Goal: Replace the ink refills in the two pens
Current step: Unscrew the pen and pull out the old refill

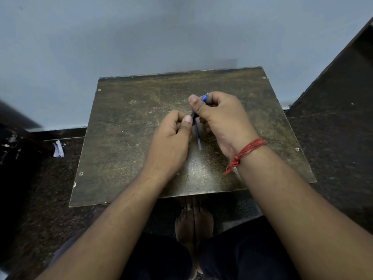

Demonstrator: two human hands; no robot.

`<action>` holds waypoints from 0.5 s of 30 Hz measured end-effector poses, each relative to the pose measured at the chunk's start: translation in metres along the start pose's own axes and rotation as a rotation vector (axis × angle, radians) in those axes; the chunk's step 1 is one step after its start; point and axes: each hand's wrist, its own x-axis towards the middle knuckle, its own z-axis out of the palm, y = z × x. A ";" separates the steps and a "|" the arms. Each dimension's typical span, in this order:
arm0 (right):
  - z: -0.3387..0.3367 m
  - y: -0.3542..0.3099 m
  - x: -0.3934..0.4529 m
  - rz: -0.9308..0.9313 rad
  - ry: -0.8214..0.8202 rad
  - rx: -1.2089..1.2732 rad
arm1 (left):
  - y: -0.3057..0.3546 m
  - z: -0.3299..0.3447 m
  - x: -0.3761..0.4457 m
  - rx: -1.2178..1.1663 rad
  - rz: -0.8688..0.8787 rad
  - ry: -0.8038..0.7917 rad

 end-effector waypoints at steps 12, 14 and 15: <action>-0.006 -0.004 0.002 -0.016 -0.083 0.120 | 0.003 -0.007 0.005 -0.042 0.000 0.012; -0.006 -0.006 0.003 -0.022 -0.096 0.145 | 0.006 -0.007 0.005 -0.102 -0.010 -0.005; -0.006 -0.006 0.003 -0.024 -0.102 0.156 | 0.007 -0.006 0.004 -0.142 -0.016 -0.019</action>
